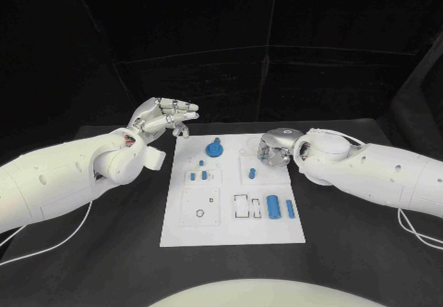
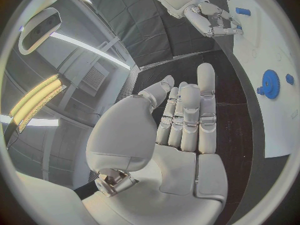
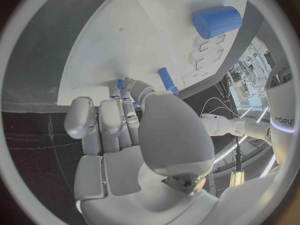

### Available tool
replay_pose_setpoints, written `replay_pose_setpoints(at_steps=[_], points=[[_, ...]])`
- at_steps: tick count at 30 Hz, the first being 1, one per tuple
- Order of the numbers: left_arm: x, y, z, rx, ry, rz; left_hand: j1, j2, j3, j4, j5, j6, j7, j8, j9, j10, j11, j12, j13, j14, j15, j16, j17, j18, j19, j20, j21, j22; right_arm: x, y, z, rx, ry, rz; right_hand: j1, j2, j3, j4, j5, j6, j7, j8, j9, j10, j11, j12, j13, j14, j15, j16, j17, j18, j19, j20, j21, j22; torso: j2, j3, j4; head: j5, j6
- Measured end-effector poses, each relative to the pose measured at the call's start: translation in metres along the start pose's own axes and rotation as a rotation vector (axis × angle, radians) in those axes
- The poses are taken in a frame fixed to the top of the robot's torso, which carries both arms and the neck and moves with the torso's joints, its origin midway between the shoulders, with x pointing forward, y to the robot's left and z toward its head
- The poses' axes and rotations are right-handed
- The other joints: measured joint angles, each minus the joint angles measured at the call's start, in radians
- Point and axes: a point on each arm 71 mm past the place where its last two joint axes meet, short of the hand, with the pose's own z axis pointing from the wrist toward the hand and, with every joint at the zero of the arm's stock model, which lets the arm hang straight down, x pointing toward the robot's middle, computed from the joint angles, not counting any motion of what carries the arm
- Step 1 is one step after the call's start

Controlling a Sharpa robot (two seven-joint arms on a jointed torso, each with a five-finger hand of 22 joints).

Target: Assemble the parts on the task board

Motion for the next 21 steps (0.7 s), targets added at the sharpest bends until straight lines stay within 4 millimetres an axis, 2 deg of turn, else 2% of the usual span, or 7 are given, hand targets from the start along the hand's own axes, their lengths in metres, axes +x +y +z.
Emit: replay_pose_setpoints(at_steps=[9, 21], points=[[-0.0007, 0.0003, 0.0001, -0.002, -0.001, 0.0, 0.003, 0.003, 0.0, 0.0, 0.0, 0.0, 0.0, 0.0, 0.0, -0.004, 0.004, 0.0, 0.0, -0.007, -0.001, 0.0, -0.003, 0.0, 0.0, 0.0, -0.004, -0.001, -0.0003, 0.0011, 0.0011, 0.011, 0.0, 0.0, 0.01, 0.024, 0.026, -0.026, -0.05, 0.025, -0.007, 0.011, 0.004, 0.025, -0.011, 0.011, 0.007, -0.003, -0.011, 0.006, -0.007, 0.0, 0.011, -0.004, 0.015, 0.022, 0.0, 0.0, 0.0, 0.0, -0.001], [-0.0016, 0.0008, 0.0001, -0.006, -0.001, 0.0, 0.003, 0.003, 0.0, 0.0, 0.0, 0.0, 0.0, 0.0, 0.0, -0.004, 0.004, 0.006, 0.001, -0.007, -0.001, 0.0, -0.004, 0.0, -0.003, -0.003, -0.004, -0.002, 0.0004, 0.0024, -0.0028, 0.02, -0.027, -0.001, 0.019, 0.035, 0.071, -0.055, -0.062, 0.025, -0.007, 0.011, 0.003, 0.025, -0.011, 0.01, 0.002, -0.003, -0.01, 0.002, -0.026, 0.0, 0.014, -0.007, 0.027, 0.035, -0.001, 0.0, -0.0006, 0.0, -0.002]])
